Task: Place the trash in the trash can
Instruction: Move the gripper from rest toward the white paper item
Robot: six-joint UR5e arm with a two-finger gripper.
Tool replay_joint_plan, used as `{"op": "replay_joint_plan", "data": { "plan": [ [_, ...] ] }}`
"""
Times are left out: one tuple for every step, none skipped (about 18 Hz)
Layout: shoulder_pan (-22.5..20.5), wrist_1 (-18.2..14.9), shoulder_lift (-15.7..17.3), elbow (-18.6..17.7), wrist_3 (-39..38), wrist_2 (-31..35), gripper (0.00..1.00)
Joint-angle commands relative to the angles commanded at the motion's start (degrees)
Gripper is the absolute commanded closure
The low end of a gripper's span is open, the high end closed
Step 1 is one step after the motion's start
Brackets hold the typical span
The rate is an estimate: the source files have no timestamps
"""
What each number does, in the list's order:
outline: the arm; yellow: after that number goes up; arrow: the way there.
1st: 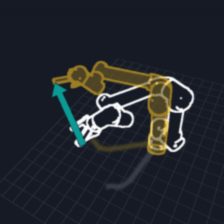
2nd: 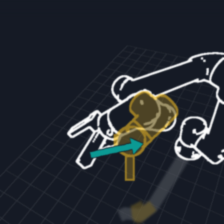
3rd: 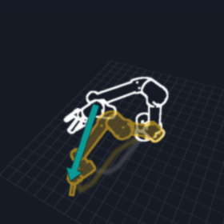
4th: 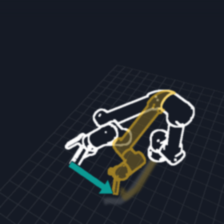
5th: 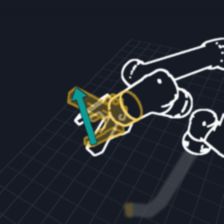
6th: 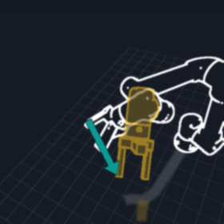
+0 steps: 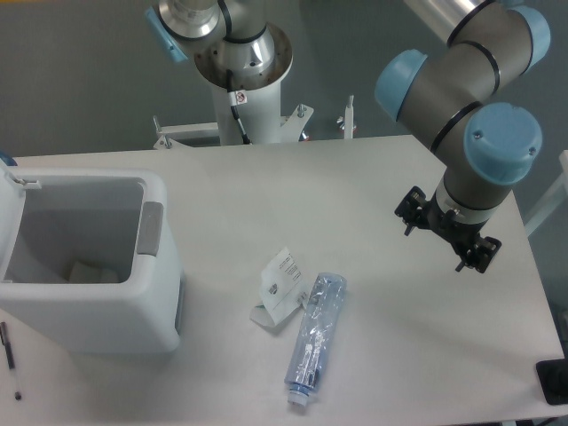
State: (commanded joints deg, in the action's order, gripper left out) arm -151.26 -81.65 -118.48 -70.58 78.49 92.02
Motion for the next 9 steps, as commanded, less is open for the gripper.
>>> {"op": "replay_joint_plan", "data": {
  "plan": [
    [0.09,0.0,0.0,-0.35,-0.09,0.09,0.0],
    [0.09,0.09,0.0,-0.7,-0.09,0.09,0.0],
    [0.09,0.09,0.0,-0.79,-0.09,0.09,0.0],
    [0.17,0.09,0.0,-0.79,-0.09,0.09,0.0],
    [0.18,0.09,0.0,-0.7,-0.18,0.09,0.0],
    [0.18,0.17,0.0,-0.44,-0.18,0.09,0.0],
    [0.26,1.05,0.0,-0.44,-0.09,0.0,0.0],
    [0.44,1.75,0.0,-0.7,-0.09,0.0,0.0],
    [0.53,2.02,-0.09,-0.7,-0.09,0.0,0.0]
  ]
}}
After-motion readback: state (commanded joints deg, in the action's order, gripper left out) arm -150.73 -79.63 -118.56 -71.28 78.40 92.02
